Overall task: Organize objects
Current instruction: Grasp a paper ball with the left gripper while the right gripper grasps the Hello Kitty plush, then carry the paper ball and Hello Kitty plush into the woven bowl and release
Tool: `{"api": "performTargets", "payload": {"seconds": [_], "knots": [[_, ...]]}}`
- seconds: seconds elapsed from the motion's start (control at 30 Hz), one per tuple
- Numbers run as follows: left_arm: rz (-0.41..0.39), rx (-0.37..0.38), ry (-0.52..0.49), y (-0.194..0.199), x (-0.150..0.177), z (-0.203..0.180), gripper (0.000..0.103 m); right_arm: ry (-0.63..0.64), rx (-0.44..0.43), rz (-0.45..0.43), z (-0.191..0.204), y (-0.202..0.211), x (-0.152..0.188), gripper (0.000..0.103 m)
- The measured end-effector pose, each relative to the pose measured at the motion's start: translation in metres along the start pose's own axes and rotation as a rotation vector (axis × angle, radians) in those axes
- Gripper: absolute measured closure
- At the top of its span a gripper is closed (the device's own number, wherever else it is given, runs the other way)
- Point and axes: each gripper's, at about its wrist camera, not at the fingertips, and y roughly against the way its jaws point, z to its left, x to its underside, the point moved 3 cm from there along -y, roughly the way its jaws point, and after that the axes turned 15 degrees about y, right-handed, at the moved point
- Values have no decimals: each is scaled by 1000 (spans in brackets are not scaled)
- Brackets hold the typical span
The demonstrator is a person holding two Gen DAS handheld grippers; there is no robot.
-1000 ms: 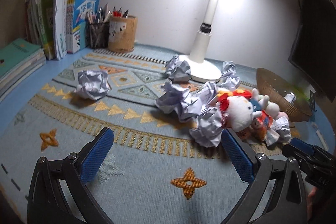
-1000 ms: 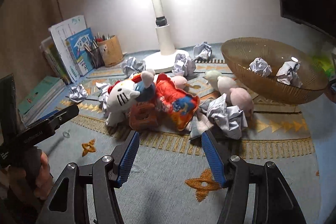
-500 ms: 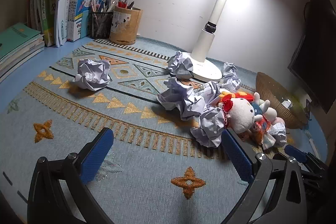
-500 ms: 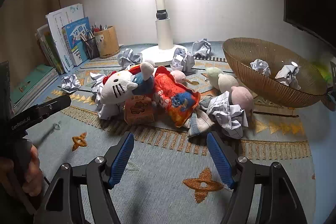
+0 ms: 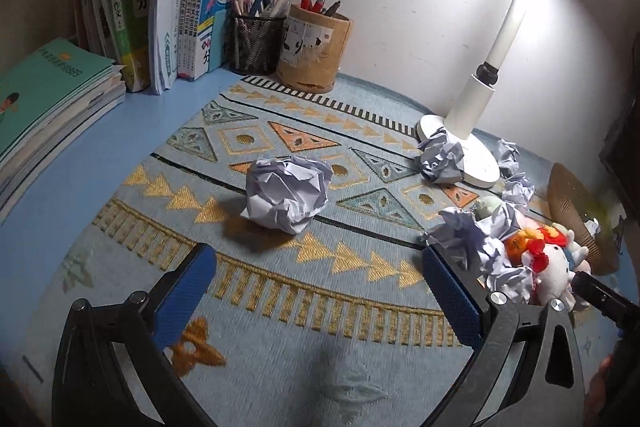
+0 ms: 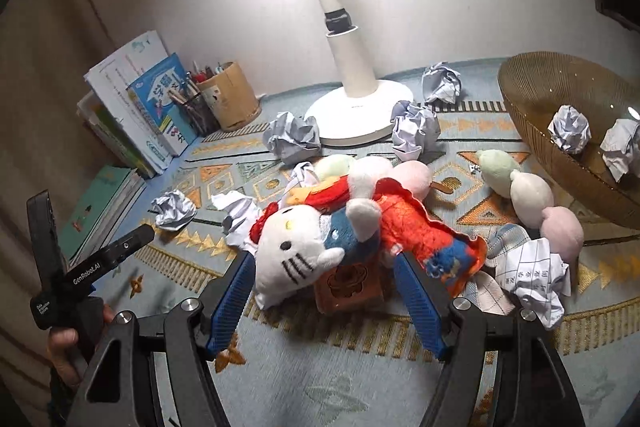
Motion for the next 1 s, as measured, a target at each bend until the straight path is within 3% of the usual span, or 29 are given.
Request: {"api": "performTargets", "payload": {"seconds": [0.1, 0.17, 0.23, 0.27, 0.3, 0.33, 0.57, 0.8, 1.0], "knots": [[18, -48, -12, -27, -15, 3, 1, -58, -14, 28, -7, -15, -7, 36], [18, -75, 10, -43, -25, 8, 5, -33, -30, 46, -1, -17, -8, 51], [59, -76, 34, -56, -30, 12, 48, -4, -8, 31, 7, -8, -5, 54], [76, -81, 34, -60, -29, 13, 48, 10, 1, 28, 11, -3, -2, 57], [61, -73, 33, -56, -28, 12, 49, 16, 7, 25, 14, 4, 2, 73], [41, -70, 24, -50, -25, 9, 50, 19, 9, 30, 17, 10, 8, 80], [-98, -140, -42, 15, 20, -31, 50, -15, 23, 60, 31, 43, 58, 80], [-145, -130, -56, 47, 45, -52, 50, 13, 51, 65, 39, 73, 83, 80], [-164, -125, -73, 57, 53, -62, 50, -3, 50, 101, 31, 73, 95, 80]]}}
